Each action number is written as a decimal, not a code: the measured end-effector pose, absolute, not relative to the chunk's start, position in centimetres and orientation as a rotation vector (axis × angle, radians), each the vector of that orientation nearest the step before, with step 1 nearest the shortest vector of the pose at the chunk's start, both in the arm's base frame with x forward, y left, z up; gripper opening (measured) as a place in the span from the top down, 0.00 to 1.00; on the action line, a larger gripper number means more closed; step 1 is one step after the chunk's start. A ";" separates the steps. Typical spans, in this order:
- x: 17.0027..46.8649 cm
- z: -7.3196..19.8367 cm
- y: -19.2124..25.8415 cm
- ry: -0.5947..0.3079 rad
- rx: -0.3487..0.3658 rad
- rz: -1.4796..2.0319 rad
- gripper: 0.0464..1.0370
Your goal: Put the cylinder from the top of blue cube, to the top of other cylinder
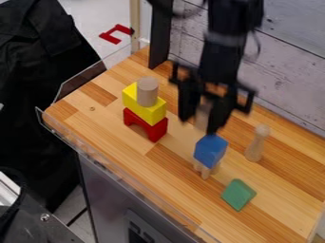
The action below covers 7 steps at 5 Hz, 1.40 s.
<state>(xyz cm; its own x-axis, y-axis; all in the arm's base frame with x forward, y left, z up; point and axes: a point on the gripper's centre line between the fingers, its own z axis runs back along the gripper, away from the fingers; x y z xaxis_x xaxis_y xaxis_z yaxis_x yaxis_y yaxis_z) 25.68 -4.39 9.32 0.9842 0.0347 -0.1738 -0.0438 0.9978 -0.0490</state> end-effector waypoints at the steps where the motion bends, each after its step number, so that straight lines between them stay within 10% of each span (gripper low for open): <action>1: 25.7 11.9 -1.4 0.127 -0.024 0.133 0.52; 7: 24.9 9.8 5.0 0.237 -0.080 0.307 0.52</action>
<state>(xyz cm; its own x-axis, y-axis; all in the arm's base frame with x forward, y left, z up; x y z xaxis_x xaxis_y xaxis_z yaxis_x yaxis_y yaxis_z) 24.88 4.97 9.84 0.9257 0.2900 -0.2430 -0.3088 0.9502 -0.0423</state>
